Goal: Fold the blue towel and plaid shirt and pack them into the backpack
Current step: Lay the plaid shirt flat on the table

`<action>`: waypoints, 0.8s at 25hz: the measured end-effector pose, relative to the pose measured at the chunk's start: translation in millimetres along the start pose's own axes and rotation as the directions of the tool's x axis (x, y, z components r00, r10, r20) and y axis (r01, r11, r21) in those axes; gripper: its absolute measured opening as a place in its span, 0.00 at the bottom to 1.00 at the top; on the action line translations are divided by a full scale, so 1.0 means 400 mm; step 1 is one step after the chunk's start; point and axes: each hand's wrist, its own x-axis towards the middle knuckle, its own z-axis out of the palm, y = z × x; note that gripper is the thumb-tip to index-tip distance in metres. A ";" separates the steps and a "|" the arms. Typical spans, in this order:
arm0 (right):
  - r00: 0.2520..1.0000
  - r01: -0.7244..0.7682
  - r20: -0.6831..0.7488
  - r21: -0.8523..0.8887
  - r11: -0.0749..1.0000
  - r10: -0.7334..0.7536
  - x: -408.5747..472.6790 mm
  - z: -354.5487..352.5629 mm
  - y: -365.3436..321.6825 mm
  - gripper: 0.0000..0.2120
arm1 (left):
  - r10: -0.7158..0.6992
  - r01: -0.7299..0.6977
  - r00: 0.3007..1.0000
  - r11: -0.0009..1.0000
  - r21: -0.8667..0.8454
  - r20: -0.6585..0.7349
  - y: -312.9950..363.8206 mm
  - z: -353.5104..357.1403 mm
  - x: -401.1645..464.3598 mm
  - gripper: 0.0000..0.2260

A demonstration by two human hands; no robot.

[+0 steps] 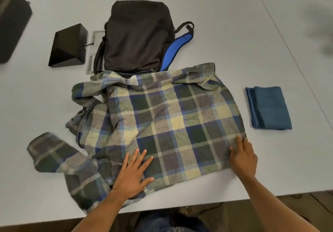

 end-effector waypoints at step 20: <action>0.991 -0.131 0.063 0.372 0.919 0.116 -0.145 -0.043 0.073 0.15 | -0.138 0.137 0.990 0.987 -0.086 -0.008 0.134 0.023 -0.171 0.17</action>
